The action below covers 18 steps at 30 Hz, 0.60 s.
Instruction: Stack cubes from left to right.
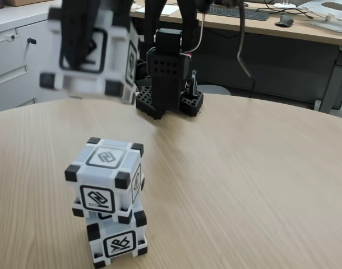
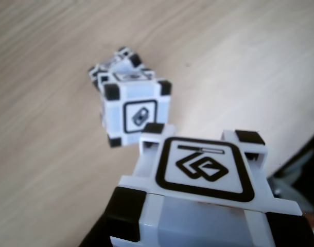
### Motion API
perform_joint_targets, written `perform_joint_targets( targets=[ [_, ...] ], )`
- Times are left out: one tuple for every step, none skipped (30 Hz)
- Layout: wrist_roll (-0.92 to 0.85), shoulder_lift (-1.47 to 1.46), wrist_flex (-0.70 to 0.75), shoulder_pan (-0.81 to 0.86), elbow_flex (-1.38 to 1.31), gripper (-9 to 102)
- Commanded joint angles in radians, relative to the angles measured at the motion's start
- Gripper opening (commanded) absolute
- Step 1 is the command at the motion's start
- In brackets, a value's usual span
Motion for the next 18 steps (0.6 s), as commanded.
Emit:
perform_joint_targets(
  targets=[
    [0.018, -0.005, 0.018, 0.012, -0.043, 0],
    [0.025, -0.009, 0.034, 0.015, -0.044, 0],
    [0.04, -0.017, 0.052, 0.015, -0.044, 0],
    [0.055, -0.028, 0.067, 0.015, -0.044, 0],
    [0.066, -0.041, 0.081, 0.015, -0.044, 0],
    [0.072, -0.054, 0.091, 0.015, -0.044, 0],
    [0.08, -0.061, 0.094, 0.015, -0.044, 0],
    [0.084, -0.064, 0.094, 0.015, -0.046, 0],
    [0.084, -0.064, 0.094, 0.015, -0.046, 0],
    [0.084, -0.064, 0.094, 0.015, -0.046, 0],
    [0.084, -0.066, 0.094, 0.015, -0.046, 0],
    [0.08, -0.066, 0.094, 0.017, -0.046, 0],
    [0.074, -0.066, 0.087, 0.017, -0.046, 0],
    [0.071, -0.066, 0.086, 0.017, -0.046, 0],
    [0.069, -0.066, 0.084, 0.017, -0.046, 0],
    [0.067, -0.067, 0.083, 0.017, -0.046, 0],
    [0.061, -0.069, 0.083, 0.017, -0.046, 0],
    [0.051, -0.077, 0.081, 0.018, -0.046, 0]
  ],
)
